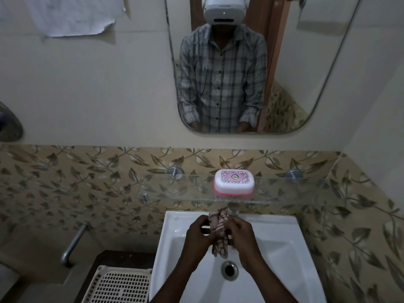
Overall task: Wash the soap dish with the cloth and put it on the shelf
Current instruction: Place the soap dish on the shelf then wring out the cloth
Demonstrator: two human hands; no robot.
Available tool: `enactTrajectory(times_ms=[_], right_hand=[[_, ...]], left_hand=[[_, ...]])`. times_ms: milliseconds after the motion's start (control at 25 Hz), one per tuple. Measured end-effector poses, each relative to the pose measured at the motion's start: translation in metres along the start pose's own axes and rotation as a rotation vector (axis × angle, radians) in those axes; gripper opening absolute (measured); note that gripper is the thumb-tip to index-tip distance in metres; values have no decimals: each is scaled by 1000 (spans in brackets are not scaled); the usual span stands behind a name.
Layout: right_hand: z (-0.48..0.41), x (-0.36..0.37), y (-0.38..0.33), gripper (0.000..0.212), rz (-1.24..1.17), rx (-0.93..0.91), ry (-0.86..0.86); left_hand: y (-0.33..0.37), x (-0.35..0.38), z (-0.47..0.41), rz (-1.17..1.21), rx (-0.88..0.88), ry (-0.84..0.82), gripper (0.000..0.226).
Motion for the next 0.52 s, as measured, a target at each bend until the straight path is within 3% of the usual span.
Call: enactTrajectory(times_ms=[120,200,280,400,520], right_hand=[[-2,-7,-2,28,-157,134,-14],[-1,-3,-3,35,-136,147,-99],[2,3,1,33,-67,105,-147],[1,-1,6,14,-42,35,-11],[1,-7,3,17,-110,43,-91]], left_hand=[[-9,-3,5,244,-147,-115,26],[-10,0,11,213,-121,-76,23],[-5,9,16,122,-113,-3,35],[-1,20,21,79,-112,4,59],[1,14,22,274,-148,-16,37]])
Point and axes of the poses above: each hand's wrist, its own z-axis away from the middle knuckle, its own x-axis out of the palm, y = z × x, the point moved 3 cm from there along -z, towards the middle knuckle, and after that the axes turned 6 degrees about y, right-handed, at the moved point
